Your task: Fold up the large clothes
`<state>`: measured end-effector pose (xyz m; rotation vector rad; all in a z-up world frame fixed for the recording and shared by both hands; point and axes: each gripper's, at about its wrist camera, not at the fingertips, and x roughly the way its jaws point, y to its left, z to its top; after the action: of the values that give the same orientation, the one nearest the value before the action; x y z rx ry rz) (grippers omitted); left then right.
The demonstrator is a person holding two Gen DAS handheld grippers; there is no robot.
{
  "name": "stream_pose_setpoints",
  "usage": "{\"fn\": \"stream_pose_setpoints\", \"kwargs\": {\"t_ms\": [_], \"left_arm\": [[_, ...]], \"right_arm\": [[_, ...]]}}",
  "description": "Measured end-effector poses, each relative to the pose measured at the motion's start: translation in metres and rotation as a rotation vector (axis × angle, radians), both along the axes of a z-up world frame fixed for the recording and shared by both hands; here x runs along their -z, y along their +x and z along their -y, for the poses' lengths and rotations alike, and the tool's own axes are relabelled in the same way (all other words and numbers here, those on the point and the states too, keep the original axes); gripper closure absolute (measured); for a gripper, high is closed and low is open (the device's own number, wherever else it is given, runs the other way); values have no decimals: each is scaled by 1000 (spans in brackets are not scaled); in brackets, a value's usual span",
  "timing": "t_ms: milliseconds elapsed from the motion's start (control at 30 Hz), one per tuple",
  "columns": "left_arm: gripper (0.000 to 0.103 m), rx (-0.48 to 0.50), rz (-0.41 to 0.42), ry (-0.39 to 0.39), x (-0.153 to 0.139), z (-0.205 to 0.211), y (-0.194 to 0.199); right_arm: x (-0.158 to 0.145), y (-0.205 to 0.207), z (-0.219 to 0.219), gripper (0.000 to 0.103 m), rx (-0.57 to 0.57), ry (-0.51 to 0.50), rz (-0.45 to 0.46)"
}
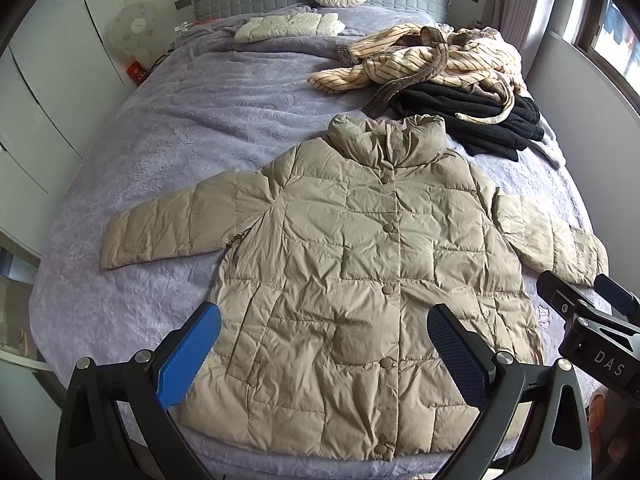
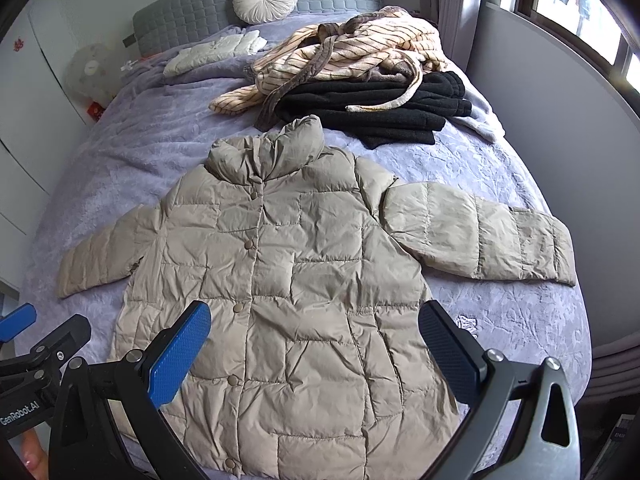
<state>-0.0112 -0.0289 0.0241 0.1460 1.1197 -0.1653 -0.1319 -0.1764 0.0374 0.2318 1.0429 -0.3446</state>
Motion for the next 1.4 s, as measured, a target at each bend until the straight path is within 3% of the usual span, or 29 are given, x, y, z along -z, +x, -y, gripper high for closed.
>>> {"fn": "stream_pose_setpoints", "kwargs": {"t_ms": [700, 1400], "left_arm": [[0, -27, 9, -12, -5, -17, -1], [0, -58, -20, -21, 11, -33, -4]], "right_arm": [[4, 1, -4, 0, -11, 21, -30], [7, 3, -9, 0, -20, 27, -48]]}}
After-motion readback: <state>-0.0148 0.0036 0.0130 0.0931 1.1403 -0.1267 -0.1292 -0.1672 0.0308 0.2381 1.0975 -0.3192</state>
